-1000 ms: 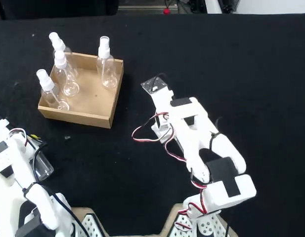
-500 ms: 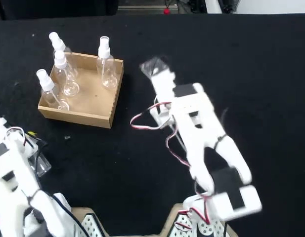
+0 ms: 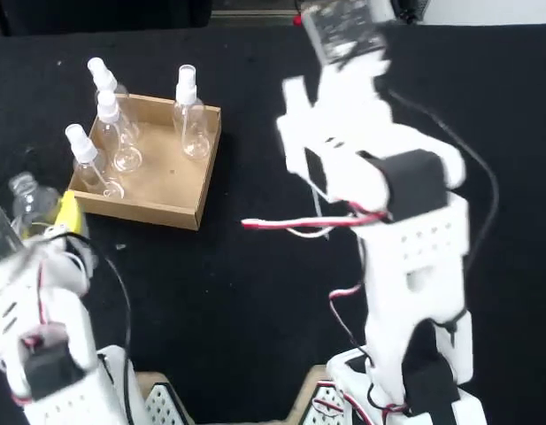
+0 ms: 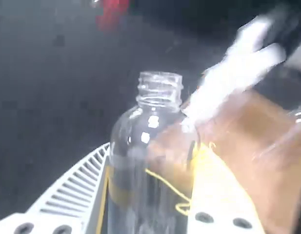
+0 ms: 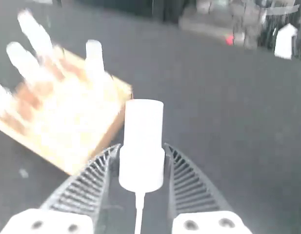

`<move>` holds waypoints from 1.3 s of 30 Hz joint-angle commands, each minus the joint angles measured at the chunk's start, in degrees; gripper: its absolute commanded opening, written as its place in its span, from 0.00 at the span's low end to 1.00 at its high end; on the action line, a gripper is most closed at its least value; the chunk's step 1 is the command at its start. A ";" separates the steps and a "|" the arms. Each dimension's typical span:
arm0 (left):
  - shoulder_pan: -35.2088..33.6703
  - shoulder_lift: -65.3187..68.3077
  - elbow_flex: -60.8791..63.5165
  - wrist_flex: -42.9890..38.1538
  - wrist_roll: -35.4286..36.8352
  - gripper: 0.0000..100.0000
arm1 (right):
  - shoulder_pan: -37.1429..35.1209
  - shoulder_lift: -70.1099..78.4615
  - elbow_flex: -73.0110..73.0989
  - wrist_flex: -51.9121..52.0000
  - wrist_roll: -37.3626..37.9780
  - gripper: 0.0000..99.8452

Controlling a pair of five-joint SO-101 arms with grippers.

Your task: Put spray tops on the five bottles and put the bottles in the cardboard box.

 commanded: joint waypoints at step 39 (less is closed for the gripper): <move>47.78 -7.47 27.65 -45.45 0.35 0.16 | -18.99 -2.59 -4.44 -31.03 -7.56 0.05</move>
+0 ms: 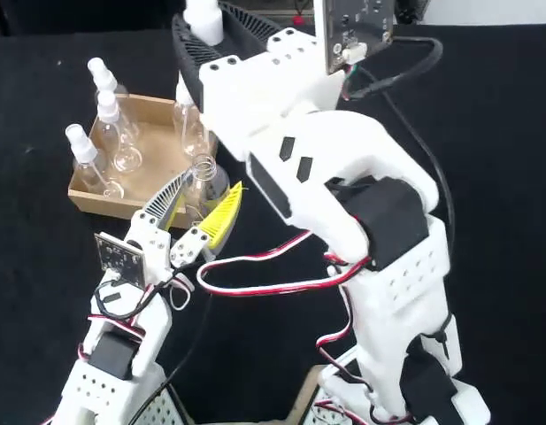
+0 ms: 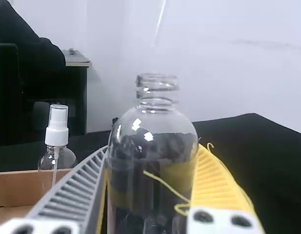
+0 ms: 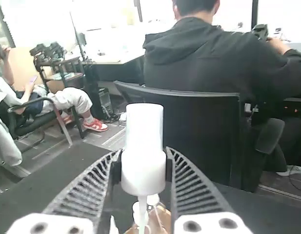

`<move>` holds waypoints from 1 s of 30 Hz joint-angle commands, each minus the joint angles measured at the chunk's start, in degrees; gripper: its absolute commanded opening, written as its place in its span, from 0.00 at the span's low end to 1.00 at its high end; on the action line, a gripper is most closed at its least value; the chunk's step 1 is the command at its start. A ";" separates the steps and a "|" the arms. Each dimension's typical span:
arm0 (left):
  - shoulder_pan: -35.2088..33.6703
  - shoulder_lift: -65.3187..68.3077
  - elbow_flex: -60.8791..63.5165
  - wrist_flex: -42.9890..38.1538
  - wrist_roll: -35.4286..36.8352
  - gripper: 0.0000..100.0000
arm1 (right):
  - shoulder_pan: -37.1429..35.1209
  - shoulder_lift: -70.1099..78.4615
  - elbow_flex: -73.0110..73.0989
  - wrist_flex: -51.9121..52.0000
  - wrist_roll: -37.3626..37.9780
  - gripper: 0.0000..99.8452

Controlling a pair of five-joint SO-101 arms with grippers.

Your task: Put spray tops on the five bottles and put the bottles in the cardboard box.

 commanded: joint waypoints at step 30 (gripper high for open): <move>0.22 -0.62 1.36 -1.14 0.35 0.16 | 0.97 -2.59 2.95 -1.41 -0.09 0.05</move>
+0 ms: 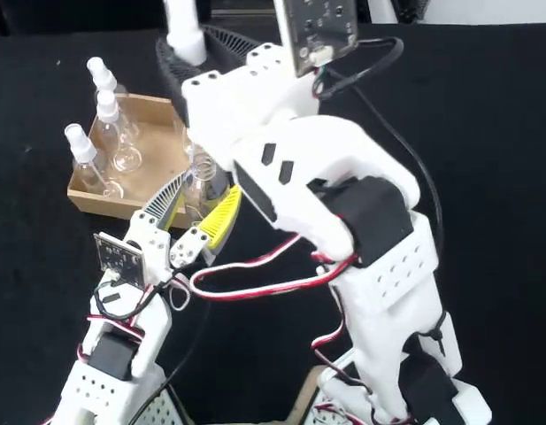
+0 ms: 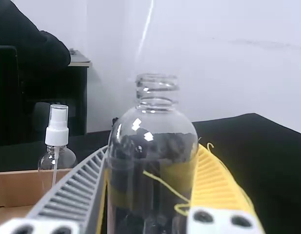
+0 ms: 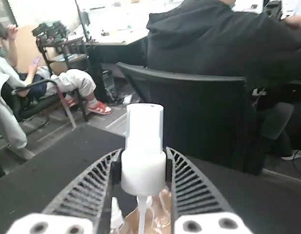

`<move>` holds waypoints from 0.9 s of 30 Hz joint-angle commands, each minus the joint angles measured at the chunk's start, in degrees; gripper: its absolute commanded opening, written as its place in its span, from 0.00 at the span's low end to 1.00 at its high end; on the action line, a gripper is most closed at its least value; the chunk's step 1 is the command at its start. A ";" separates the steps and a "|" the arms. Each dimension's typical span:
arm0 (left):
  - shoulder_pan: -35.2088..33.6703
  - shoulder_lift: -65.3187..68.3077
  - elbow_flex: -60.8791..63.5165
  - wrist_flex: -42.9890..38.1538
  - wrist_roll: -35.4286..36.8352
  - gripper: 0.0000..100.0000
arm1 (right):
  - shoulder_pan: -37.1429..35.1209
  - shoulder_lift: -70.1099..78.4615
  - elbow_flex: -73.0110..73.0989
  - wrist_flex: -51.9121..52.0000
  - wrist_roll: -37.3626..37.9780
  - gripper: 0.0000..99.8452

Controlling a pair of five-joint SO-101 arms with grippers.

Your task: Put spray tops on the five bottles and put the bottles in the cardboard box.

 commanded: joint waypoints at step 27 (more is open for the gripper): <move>0.22 -0.62 1.36 -1.14 0.18 0.16 | -0.79 -2.68 -4.70 2.02 -0.18 0.05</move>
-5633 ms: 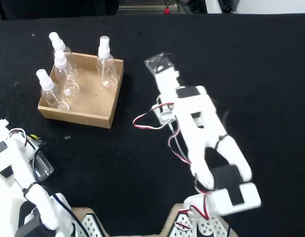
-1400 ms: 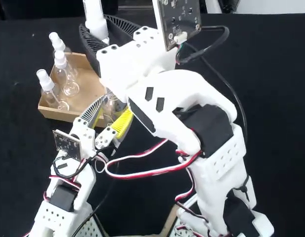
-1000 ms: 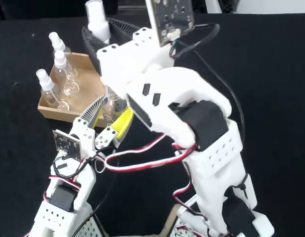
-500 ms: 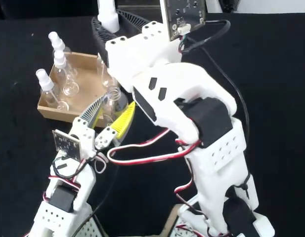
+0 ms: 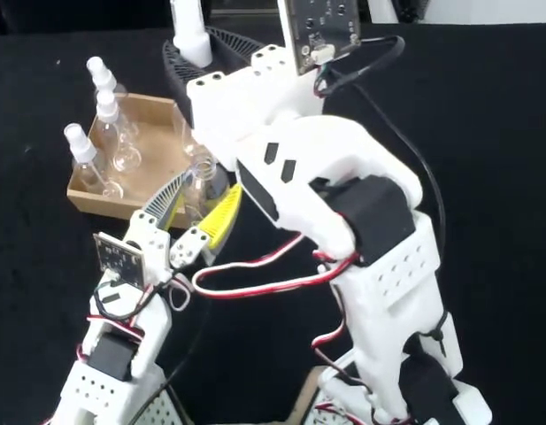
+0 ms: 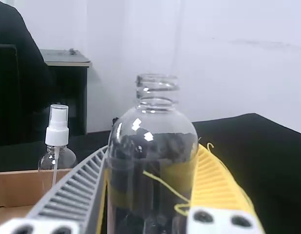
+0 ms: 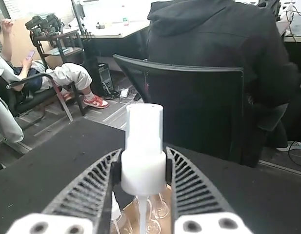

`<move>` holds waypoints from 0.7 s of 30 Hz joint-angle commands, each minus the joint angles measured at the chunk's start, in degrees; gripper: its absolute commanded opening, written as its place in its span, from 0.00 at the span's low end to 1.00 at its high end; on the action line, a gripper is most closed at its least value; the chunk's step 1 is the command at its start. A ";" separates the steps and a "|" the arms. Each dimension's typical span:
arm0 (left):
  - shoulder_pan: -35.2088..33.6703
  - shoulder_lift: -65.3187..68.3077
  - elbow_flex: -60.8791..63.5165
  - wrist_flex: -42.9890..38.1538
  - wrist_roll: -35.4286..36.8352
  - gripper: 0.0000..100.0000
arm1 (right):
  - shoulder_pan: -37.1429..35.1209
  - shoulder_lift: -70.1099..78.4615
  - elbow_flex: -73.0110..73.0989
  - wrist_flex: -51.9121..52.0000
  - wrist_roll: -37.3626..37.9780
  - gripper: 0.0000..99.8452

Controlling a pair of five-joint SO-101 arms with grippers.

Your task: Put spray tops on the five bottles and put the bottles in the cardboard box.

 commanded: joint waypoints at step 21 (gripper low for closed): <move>0.22 -0.62 1.36 -1.14 0.09 0.16 | -1.05 -2.68 7.16 0.35 -0.44 0.05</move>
